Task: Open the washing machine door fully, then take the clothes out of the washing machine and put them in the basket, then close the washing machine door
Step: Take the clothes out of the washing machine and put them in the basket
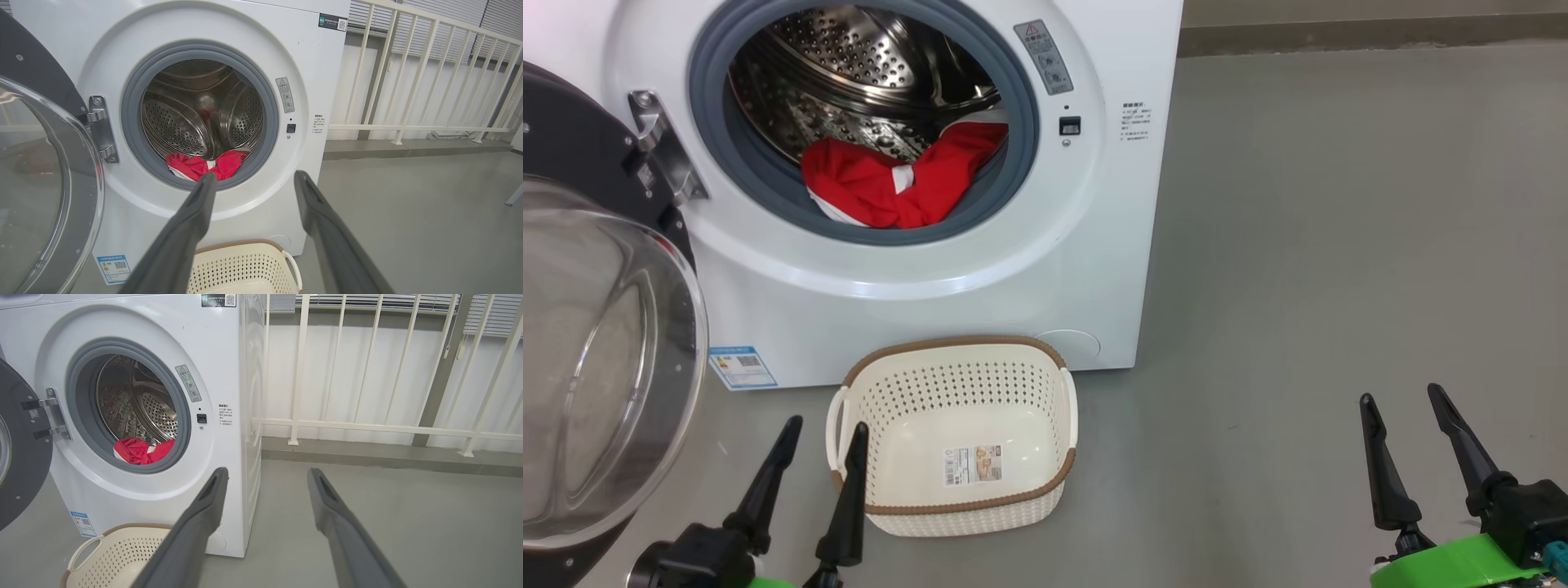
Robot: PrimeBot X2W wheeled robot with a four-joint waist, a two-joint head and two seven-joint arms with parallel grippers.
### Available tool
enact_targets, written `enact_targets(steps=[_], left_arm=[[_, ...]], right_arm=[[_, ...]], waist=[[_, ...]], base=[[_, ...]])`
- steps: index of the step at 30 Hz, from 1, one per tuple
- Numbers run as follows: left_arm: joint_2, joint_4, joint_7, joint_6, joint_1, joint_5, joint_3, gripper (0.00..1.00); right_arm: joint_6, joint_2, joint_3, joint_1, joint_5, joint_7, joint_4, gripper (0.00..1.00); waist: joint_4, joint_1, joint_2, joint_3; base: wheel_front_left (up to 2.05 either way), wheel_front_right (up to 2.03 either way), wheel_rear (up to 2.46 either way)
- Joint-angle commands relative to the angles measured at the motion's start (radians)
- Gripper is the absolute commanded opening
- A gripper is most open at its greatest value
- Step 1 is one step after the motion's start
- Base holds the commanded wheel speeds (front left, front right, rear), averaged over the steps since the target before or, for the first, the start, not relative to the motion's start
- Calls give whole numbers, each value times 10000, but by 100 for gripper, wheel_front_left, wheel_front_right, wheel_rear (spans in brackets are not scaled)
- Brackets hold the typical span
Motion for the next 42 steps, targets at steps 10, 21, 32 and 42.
enact_targets(steps=[10,21,32,42], left_arm=[[250,-108,69,189,-121,63,312,100],[293,-119,145,237,-169,35,168,100],[280,-430,157,361,-153,-44,27,100],[382,-386,176,504,-168,-6,-17,100]], right_arm=[[62,-135,229,-162,67,-62,-257,100],[62,-135,203,-180,95,-62,-214,100],[62,-135,124,-214,151,-63,-196,100],[62,-135,131,-240,265,-63,-157,100]], waist=[[12,0,0,-18],[76,0,0,-6],[179,0,0,31],[153,0,0,47]], base=[[12,-12,0],[124,-124,0],[144,-144,0],[18,-18,0]])
